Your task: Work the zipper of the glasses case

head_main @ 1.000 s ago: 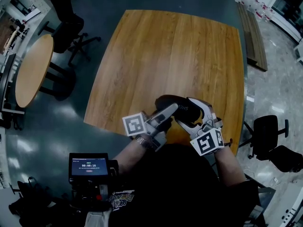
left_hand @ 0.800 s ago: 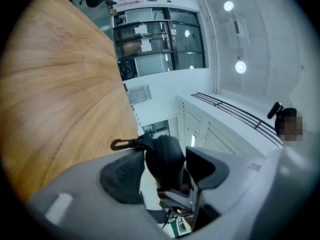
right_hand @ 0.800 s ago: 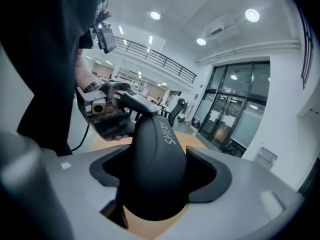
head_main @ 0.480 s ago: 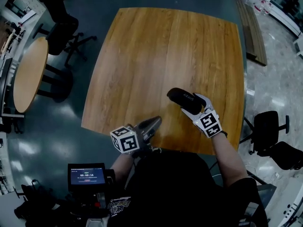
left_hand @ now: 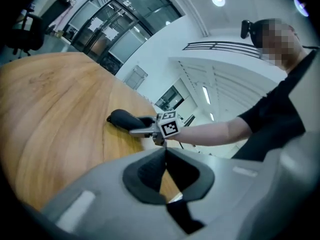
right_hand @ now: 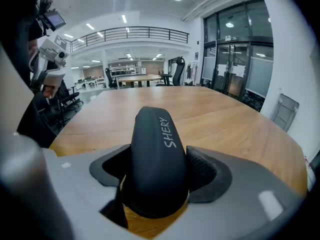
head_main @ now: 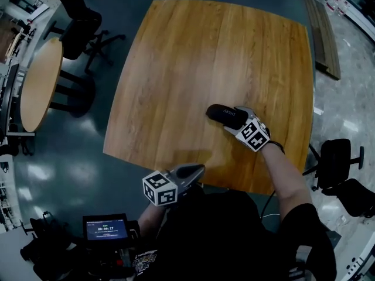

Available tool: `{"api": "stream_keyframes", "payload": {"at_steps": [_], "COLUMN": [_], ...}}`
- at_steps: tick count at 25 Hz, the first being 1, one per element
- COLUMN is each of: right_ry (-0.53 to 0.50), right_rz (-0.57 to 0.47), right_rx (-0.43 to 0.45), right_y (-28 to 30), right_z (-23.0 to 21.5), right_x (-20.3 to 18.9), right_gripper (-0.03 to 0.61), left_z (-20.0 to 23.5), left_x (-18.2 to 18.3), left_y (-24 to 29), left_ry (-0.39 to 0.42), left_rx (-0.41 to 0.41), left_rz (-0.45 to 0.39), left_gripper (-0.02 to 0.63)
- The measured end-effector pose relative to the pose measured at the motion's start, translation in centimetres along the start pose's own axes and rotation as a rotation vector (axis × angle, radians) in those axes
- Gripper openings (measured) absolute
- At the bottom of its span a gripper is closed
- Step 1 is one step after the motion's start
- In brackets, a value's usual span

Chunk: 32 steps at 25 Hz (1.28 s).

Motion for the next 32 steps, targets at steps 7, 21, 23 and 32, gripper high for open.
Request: {"api": "stream_keyframes", "payload": {"at_steps": [7, 21, 23, 32], "right_ry": [-0.035, 0.152, 0.237, 0.588], "right_rz": [0.022, -0.378, -0.481, -0.905], "right_rx": [0.022, -0.261, -0.282, -0.274], "right_y": [1.1, -6.0, -6.5, -10.7], "right_z": [-1.1, 6.5, 8.8, 18.8], "right_x": [0.8, 4.6, 5.9, 8.4], "right_gripper": [0.348, 0.005, 0.005, 0.006], "left_z": [1.4, 3.4, 3.5, -2.2], "left_x": [0.4, 4.0, 4.9, 5.1], "left_y": [-1.0, -0.4, -0.1, -1.0], "left_ry": [-0.003, 0.086, 0.109, 0.349], "left_rx": [0.008, -0.127, -0.152, -0.461], "left_rz": [0.017, 0.009, -0.005, 0.030], "left_gripper": [0.000, 0.001, 0.000, 0.061]}}
Point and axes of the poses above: the fingertips, and each gripper's own axes: y forward along the fingers, z to its left, x out of its top, the point moved 10 cm from there along -y, backward along the fingers, and after that the axes turned 14 degrees about x, right-handed, at the moved point
